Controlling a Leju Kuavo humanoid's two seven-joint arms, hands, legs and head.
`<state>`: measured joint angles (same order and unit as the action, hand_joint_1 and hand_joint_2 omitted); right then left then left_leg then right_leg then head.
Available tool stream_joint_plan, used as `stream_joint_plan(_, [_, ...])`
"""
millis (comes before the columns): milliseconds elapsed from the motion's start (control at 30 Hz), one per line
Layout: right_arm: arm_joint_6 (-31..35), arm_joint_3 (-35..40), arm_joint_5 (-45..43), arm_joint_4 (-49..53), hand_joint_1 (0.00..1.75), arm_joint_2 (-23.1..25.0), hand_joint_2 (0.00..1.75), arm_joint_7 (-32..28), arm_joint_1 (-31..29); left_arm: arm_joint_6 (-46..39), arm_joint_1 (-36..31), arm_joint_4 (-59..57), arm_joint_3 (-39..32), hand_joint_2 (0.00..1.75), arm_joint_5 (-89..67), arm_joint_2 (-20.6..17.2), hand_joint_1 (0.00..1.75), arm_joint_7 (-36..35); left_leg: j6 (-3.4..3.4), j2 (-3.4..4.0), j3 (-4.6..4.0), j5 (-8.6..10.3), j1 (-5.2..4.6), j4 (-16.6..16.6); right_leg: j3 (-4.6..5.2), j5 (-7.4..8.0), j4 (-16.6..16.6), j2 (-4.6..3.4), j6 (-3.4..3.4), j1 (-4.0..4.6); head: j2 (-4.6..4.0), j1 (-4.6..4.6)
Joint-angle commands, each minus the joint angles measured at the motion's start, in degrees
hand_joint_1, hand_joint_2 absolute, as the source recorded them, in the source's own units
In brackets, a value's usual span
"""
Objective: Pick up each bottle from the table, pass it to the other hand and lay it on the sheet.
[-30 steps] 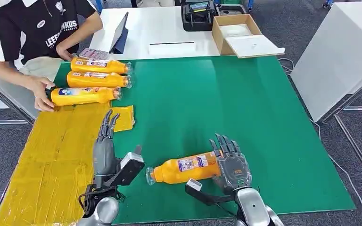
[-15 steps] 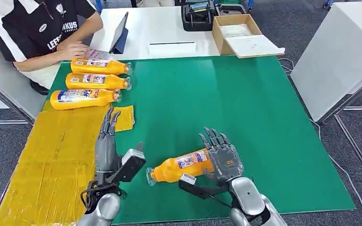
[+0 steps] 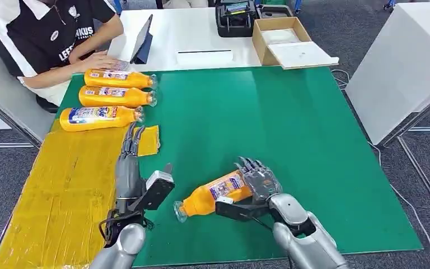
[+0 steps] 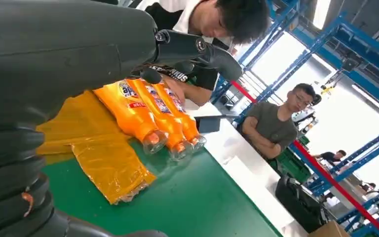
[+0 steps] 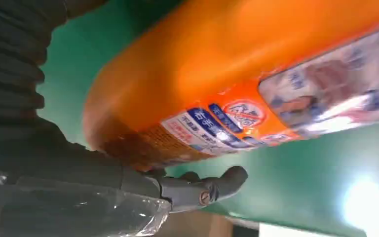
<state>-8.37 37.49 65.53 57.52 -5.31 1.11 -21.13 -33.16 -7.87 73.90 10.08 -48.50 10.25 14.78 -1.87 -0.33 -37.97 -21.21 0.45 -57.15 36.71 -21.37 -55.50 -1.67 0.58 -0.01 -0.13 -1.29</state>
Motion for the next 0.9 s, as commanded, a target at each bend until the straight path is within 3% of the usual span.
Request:
stream_joint_plan(33, [-2.5, 4.1, -3.1, -19.6, 0.00, 2.0, 1.75, -1.9, -8.4, -0.1, -4.0, -5.6, 1.0, 1.75, 0.5, 0.0, 0.00, -0.7, 0.07, -0.07, 0.23, -0.03, -0.01, 0.0, -0.27, -0.06, 0.0, 0.16, -0.02, 0.00, 0.00, 0.04])
stream_joint_plan(333, [-0.9, 6.0, -3.5, -24.4, 0.00, 2.4, 1.75, -2.4, -9.7, -1.8, -4.1, -6.6, 1.3, 1.75, 1.5, -0.4, 0.00, 0.0, -0.02, -0.07, 0.92, -0.22, -0.06, 0.1, -0.93, -0.10, 0.1, 0.27, -0.04, -0.04, 0.00, 0.00])
stream_joint_plan(767, [-0.3, 6.5, -3.6, -25.4, 0.00, 2.5, 1.75, -2.7, -9.6, -2.6, -4.4, -7.0, 1.5, 1.75, 2.3, -0.8, 0.00, 0.4, 0.12, -0.12, 1.15, -0.24, -0.04, 0.1, -1.16, -0.11, 0.1, 0.31, -0.12, -0.01, 0.00, 0.00])
stream_joint_plan(833, [3.0, 9.4, -1.4, -22.5, 0.00, 1.7, 1.75, -5.6, -8.4, -3.1, -3.8, -6.5, 1.2, 1.75, 3.3, -0.9, 0.00, 1.4, 0.11, -0.11, 1.18, -0.24, -0.05, 0.1, -1.18, -0.11, 0.1, 0.30, -0.12, -0.02, 0.00, 0.02])
stream_joint_plan(867, [3.2, 9.4, -1.3, -22.1, 0.79, 1.7, 1.75, -5.5, -8.2, -3.1, -3.6, -6.2, 1.1, 1.75, 3.3, -0.9, 0.00, 1.5, 0.15, -0.15, 1.23, -0.23, -0.07, 0.1, -1.24, -0.10, 0.1, 0.40, -0.12, -0.04, 0.00, 0.02])
stream_joint_plan(900, [3.3, 9.3, -1.2, -21.6, 1.75, 1.6, 1.75, -5.5, -8.1, -3.3, -3.3, -6.0, 1.0, 1.75, 3.4, -0.9, 0.00, 1.5, 0.13, -0.09, 1.40, -0.27, -0.04, 0.1, -1.38, -0.10, 0.1, 0.29, -0.10, -0.01, 0.00, 0.02])
